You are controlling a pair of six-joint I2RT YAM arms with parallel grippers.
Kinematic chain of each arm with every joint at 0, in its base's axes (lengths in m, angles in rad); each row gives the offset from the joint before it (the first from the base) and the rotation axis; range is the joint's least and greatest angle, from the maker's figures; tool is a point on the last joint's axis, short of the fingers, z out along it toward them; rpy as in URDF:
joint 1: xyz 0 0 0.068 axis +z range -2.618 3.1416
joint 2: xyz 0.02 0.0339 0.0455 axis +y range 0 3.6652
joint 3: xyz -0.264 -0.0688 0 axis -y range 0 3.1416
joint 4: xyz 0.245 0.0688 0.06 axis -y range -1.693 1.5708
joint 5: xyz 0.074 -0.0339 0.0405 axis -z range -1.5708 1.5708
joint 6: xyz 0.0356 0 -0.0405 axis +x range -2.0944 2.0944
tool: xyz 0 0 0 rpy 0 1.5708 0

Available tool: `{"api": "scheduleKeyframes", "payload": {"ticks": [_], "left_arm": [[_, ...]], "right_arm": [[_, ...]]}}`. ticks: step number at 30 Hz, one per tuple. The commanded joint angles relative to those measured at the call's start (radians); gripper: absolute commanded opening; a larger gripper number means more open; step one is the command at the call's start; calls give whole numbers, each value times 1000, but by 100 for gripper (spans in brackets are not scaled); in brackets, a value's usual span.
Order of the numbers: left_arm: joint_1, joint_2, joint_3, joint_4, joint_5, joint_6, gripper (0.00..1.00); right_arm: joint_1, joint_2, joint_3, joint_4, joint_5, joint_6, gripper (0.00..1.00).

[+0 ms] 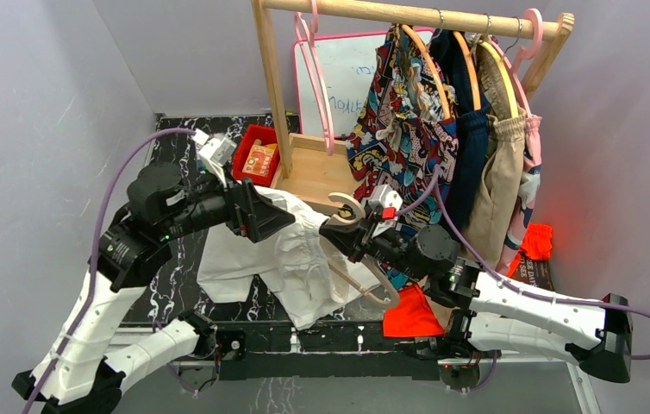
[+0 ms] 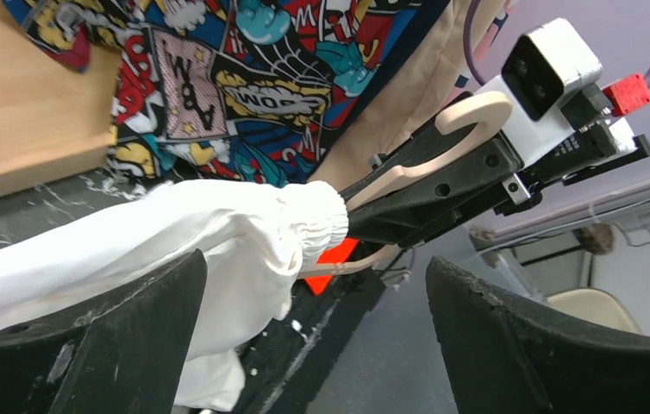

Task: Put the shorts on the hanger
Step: Hang the shorts on the hanger.

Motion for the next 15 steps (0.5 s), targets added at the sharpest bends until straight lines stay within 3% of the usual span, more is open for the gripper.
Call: {"api": "scheduleKeyframes", "payload": {"ticks": [1,8,11,15], "left_arm": [[1,-62,69,-61,-87,105,98],[-3,-107,82,-39,-199,315,98],[-13,-112,69,13,-129,421,98],[-24,-103,56,89,82,556,98]], "right_arm": [[4,-37,25,129,6,4,0],[4,-108,30,34,-23,-10,0],[4,-147,36,-21,-51,-9,0],[4,-192,46,-97,-104,-2,0]]}}
